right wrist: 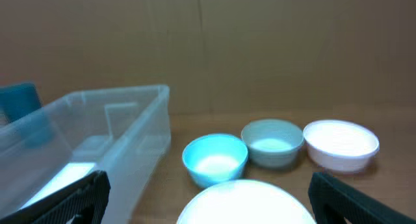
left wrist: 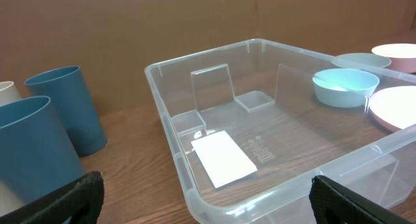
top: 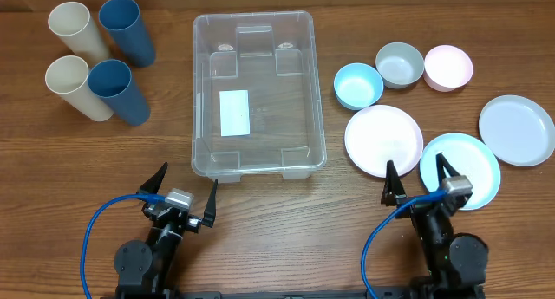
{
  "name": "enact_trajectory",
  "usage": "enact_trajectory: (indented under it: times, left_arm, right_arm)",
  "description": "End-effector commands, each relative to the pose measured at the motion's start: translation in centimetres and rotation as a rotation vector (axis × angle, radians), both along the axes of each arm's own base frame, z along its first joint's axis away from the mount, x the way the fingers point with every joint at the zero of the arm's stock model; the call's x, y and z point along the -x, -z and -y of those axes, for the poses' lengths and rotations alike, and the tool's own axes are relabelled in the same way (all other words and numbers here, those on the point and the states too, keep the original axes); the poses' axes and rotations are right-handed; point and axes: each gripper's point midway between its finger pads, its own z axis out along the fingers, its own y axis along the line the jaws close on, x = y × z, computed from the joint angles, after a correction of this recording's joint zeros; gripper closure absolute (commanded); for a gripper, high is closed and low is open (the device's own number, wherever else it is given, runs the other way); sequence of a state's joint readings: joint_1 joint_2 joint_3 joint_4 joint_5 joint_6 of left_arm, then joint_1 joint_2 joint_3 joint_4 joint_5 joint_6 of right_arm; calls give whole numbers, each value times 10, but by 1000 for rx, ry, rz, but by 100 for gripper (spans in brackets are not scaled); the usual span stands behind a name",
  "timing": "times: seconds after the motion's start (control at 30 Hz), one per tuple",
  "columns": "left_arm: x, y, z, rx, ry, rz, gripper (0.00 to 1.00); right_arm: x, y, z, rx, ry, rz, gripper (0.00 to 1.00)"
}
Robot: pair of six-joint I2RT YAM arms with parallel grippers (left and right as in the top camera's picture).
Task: Pack container
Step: 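Reach the right gripper to the white plate's rim and grasp it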
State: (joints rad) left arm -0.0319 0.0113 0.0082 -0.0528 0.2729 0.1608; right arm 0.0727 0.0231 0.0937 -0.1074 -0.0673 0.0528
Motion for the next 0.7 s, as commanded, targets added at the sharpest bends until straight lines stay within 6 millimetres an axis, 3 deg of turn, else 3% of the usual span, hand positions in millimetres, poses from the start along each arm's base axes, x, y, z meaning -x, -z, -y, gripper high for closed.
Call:
enact_trajectory:
  times: [0.0, 0.07, 0.13, 0.27, 0.4, 0.5, 0.57, 0.6, 0.67]
  left_arm:
    - [0, 0, -2, -11, -9, 8, 0]
    - [0, 0, -2, -11, -9, 8, 0]
    - [0, 0, -2, -11, -9, 8, 0]
    - [0, 0, -2, -11, -9, 8, 0]
    - [0, 0, -2, -11, -9, 8, 0]
    - [0, 0, -2, -11, -9, 8, 0]
    - [0, 0, -2, -11, -9, 8, 0]
    - [0, 0, -2, -11, -9, 8, 0]
    - [0, 0, -2, -11, -9, 8, 0]
  right_arm:
    - [15, -73, -2, -5, -14, 50, 0]
    - [12, -93, -1, 1, -6, -44, 0]
    - [0, -101, -1, 11, -7, -189, 0]
    - [-30, -82, -12, 26, -52, -568, 0]
    - [-42, -28, -46, -41, -236, -876, 0]
    - [-51, 27, -51, -68, -252, -1103, 0]
    - [-56, 64, -48, -173, -146, -1267, 0]
    - [-56, 71, -44, -212, -84, -1303, 1]
    - [-52, 99, -21, -359, 233, -1419, 4]
